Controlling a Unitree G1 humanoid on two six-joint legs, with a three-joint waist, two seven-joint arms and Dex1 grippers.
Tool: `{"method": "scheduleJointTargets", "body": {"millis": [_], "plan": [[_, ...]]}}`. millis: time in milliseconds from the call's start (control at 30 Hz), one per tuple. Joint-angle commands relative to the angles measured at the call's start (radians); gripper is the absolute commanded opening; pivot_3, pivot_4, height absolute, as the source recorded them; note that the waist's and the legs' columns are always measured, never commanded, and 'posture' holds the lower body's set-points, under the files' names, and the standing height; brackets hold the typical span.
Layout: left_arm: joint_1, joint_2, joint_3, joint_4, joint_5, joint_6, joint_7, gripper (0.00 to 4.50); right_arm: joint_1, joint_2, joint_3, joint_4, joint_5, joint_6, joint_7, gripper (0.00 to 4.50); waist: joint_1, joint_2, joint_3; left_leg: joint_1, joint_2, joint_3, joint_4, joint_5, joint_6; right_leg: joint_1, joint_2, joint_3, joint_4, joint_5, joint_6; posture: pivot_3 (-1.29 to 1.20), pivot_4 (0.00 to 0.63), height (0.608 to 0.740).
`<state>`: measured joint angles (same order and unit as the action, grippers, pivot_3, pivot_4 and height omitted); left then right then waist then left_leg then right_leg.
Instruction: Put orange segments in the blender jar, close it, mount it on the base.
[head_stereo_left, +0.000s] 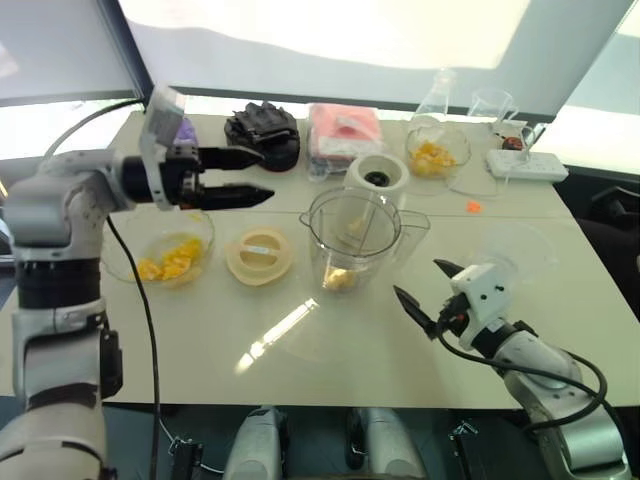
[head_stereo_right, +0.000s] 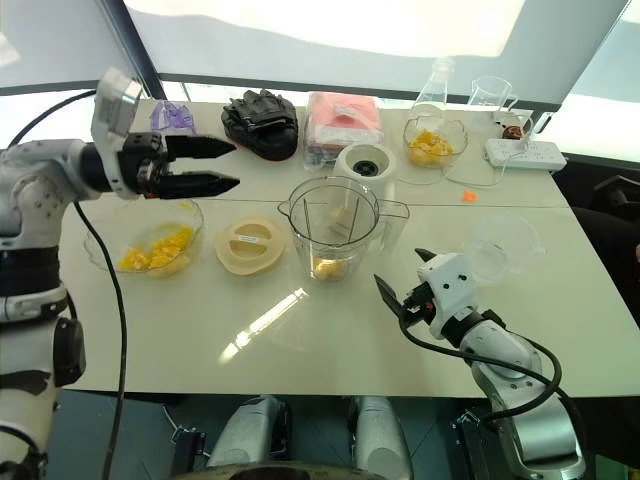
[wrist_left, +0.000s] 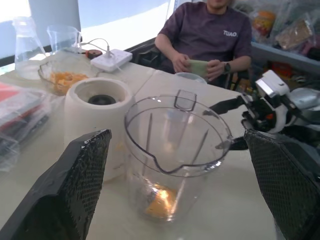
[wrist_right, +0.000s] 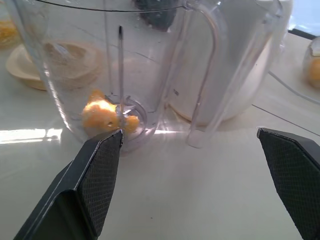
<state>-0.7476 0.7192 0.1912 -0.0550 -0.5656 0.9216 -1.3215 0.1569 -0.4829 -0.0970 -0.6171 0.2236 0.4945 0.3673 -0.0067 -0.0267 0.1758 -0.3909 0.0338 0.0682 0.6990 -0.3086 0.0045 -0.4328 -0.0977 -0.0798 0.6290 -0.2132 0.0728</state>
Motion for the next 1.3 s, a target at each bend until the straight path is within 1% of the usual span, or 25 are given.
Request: {"method": "scheduleJointTargets", "body": {"millis": [33, 100, 200, 267, 333, 433, 567, 633, 933, 1033, 1300], "plan": [[0.125, 0.029, 0.042, -0.171, -0.11, 0.045, 0.015, 4.43, 0.009, 0.019, -0.095, -0.015, -0.042, 0.051, -0.094, 4.5, -0.002, 0.001, 0.0, 0.0, 0.0, 0.0, 0.0, 0.0, 0.0, 0.0, 0.0, 0.0, 0.0, 0.0, 0.0, 0.0, 0.15, 0.74], [0.191, 0.04, 0.041, -0.224, -0.146, 0.046, 0.023, 4.43, 0.045, 0.024, -0.129, -0.043, -0.058, 0.061, -0.116, 4.5, 0.001, 0.001, 0.0, 0.0, 0.0, 0.0, 0.0, 0.0, 0.0, 0.0, 0.0, 0.0, 0.0, 0.0, 0.0, 0.0, 0.15, 0.74], [0.256, 0.04, 0.022, -0.262, -0.156, 0.011, 0.046, 4.43, 0.095, 0.046, -0.196, -0.08, -0.07, 0.049, -0.148, 4.5, 0.011, 0.001, 0.0, 0.0, 0.0, -0.001, 0.0, 0.0, -0.001, 0.0, 0.0, 0.0, 0.0, 0.0, -0.001, 0.0, 0.15, 0.74], [0.291, 0.049, -0.018, -0.276, -0.119, -0.044, 0.051, 4.43, 0.13, 0.067, -0.251, -0.098, -0.086, 0.022, -0.177, 4.5, 0.014, 0.003, 0.0, 0.001, 0.0, 0.0, 0.0, 0.001, -0.001, 0.0, 0.0, 0.0, 0.0, 0.0, -0.001, 0.0, 0.15, 0.74], [0.306, 0.031, -0.054, -0.261, -0.08, -0.107, 0.081, 4.43, 0.158, 0.106, -0.3, -0.112, -0.113, 0.001, -0.229, 4.5, 0.019, 0.005, -0.001, 0.001, 0.0, 0.0, 0.0, 0.001, -0.002, 0.0, 0.0, 0.0, 0.0, -0.001, -0.001, 0.0, 0.15, 0.74], [0.296, -0.012, -0.084, -0.229, -0.052, -0.163, 0.144, 4.43, 0.184, 0.167, -0.346, -0.108, -0.142, -0.002, -0.296, 4.5, 0.021, 0.006, -0.001, 0.001, 0.0, -0.001, 0.0, 0.001, -0.002, 0.0, 0.0, 0.0, 0.0, -0.002, 0.001, 0.0, 0.15, 0.74], [0.323, -0.038, -0.132, -0.237, -0.029, -0.221, 0.168, 4.43, 0.198, 0.223, -0.405, -0.037, -0.167, -0.01, -0.357, 4.5, 0.017, 0.008, -0.001, 0.001, 0.0, 0.0, 0.0, 0.001, -0.002, 0.0, 0.0, 0.001, -0.001, -0.002, 0.0, 0.0, 0.15, 0.74], [0.333, -0.045, -0.142, -0.256, -0.035, -0.224, 0.189, 4.43, 0.179, 0.234, -0.429, 0.007, -0.161, -0.019, -0.37, 4.5, 0.013, 0.009, -0.001, 0.001, 0.0, 0.001, -0.001, 0.001, -0.002, -0.001, 0.0, 0.002, -0.001, 0.0, -0.003, 0.0, 0.15, 0.74], [0.371, -0.057, -0.148, -0.326, -0.077, -0.201, 0.27, 4.43, 0.01, 0.209, -0.41, 0.271, -0.173, -0.11, -0.39, 4.5, -0.005, 0.013, 0.0, 0.001, 0.0, 0.001, -0.001, 0.001, -0.002, -0.002, 0.001, 0.003, -0.001, -0.001, 0.0, 0.0, 0.15, 0.74], [0.38, -0.056, -0.153, -0.341, -0.086, -0.198, 0.291, 4.43, -0.04, 0.184, -0.41, 0.371, -0.183, -0.157, -0.393, 4.5, -0.006, 0.015, 0.001, 0.0, 0.0, 0.001, -0.001, 0.001, -0.002, -0.002, 0.001, 0.003, -0.001, 0.0, -0.003, 0.0, 0.15, 0.74], [0.369, -0.066, -0.163, -0.364, -0.117, -0.179, 0.343, 4.43, -0.165, 0.099, -0.399, 0.638, -0.174, -0.283, -0.357, 4.5, -0.006, 0.016, 0.001, 0.0, -0.001, 0.001, -0.001, 0.001, -0.002, -0.002, 0.001, 0.003, -0.001, 0.0, -0.003, 0.0, 0.15, 0.74]]}}
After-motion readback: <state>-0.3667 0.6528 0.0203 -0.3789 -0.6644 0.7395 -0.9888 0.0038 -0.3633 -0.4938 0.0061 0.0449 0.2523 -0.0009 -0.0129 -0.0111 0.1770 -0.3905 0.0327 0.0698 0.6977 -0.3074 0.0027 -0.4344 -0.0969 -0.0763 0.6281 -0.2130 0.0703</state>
